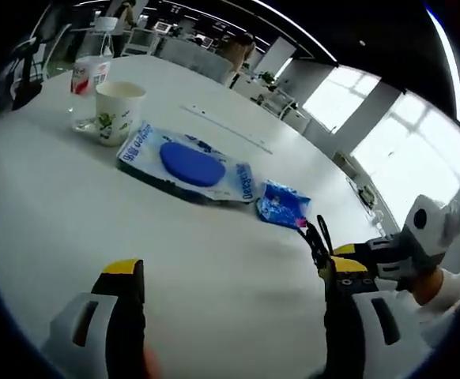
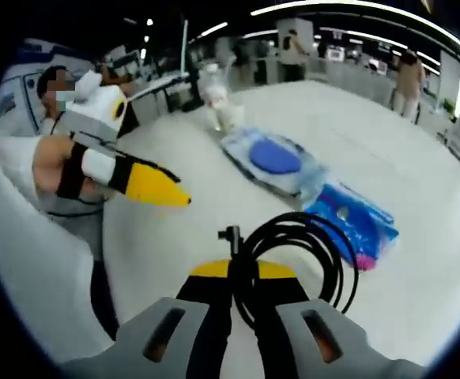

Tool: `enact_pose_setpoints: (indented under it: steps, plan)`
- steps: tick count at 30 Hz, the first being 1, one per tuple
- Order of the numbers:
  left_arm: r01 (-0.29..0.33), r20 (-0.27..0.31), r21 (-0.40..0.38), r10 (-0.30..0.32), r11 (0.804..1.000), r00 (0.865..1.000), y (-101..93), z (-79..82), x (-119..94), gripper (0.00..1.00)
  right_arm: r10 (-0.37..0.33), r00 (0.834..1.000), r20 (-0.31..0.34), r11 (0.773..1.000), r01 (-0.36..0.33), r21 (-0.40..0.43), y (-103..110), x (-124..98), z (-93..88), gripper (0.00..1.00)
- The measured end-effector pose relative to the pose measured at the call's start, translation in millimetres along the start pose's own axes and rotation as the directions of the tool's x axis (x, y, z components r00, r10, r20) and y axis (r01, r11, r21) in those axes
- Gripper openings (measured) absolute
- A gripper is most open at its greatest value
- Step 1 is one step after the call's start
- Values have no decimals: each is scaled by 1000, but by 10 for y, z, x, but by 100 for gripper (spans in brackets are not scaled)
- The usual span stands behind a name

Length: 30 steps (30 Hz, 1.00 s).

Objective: Arrange the tabletop items into an orderly group along one side of the table until the central work area is clear of visible clutter.

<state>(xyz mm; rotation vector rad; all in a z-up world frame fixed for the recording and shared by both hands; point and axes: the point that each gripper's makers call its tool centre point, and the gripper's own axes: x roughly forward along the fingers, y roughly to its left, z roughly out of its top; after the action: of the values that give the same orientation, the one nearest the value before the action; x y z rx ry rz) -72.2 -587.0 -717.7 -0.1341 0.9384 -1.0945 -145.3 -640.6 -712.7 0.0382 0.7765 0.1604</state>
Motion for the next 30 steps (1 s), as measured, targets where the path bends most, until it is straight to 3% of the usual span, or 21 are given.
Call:
enact_pose_setpoints:
  steps: [5,16,30]
  plan:
    - [-23,28,-16,24,1000,999,123,58,-101,97,28,999,-31,999,-29,-27,39,318,51,6]
    - [-96,53,-68,100,993,994,487,69,-313,96,61,997,-51,998,-61,-3,85,510,10,7]
    - [-100,47,-49,102,994,994,536,112,-294,96,81,995,-56,997,-79,21,127,661,-103,9]
